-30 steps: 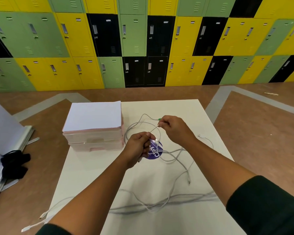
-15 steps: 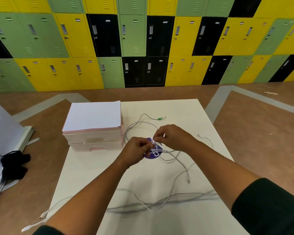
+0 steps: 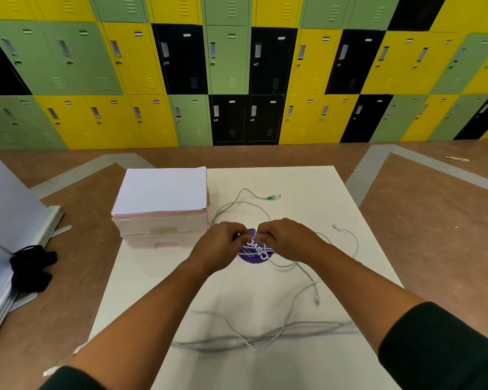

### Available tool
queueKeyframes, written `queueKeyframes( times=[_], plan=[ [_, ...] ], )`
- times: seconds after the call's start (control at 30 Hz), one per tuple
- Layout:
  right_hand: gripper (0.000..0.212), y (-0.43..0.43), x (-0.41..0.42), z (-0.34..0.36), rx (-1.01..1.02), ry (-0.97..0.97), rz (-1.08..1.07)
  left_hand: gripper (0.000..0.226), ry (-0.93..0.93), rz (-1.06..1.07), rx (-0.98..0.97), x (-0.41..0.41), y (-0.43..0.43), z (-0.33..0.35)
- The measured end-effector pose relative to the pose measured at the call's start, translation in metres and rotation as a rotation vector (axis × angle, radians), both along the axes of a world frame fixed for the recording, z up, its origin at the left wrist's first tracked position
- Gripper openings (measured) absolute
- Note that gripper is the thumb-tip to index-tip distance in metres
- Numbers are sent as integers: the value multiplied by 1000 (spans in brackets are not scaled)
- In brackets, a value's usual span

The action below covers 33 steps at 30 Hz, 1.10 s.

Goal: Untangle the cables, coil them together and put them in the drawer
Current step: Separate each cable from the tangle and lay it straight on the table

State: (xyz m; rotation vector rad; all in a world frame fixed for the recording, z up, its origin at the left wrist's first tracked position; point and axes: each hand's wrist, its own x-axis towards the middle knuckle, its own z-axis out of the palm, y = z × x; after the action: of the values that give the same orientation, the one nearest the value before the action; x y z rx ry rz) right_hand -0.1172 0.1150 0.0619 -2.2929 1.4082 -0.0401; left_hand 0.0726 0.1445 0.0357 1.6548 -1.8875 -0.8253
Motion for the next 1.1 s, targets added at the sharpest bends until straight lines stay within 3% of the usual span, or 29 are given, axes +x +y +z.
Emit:
queueKeyframes(
  times=[0.2,0.33,0.47,0.6,0.83,0.97,1.03,1.1],
  plan=[
    [21,2,5,-10,41,44,60,21,-212,-64,-110,16,7,-5],
    [19,3,15,-14,43,132,49,23,-350,-132,-60,24,20,-13],
    [18,9,33,-16,58,67,-21,27,-263,-83,75,32,23,-20],
    [17,17,54,-18,102,-35,-27,25,-186,-59,49,31,32,-20],
    [38,23,59,-28,88,53,-15,27,-426,25,-168,51,53,-32],
    [22,33,72,-34,216,-27,71,31,-525,30,-183,59,59,-44],
    [22,37,83,-39,184,-61,90,29,-526,28,-190,57,63,-51],
    [21,40,93,-46,166,-95,56,26,-410,65,-149,63,69,-57]
  ],
)
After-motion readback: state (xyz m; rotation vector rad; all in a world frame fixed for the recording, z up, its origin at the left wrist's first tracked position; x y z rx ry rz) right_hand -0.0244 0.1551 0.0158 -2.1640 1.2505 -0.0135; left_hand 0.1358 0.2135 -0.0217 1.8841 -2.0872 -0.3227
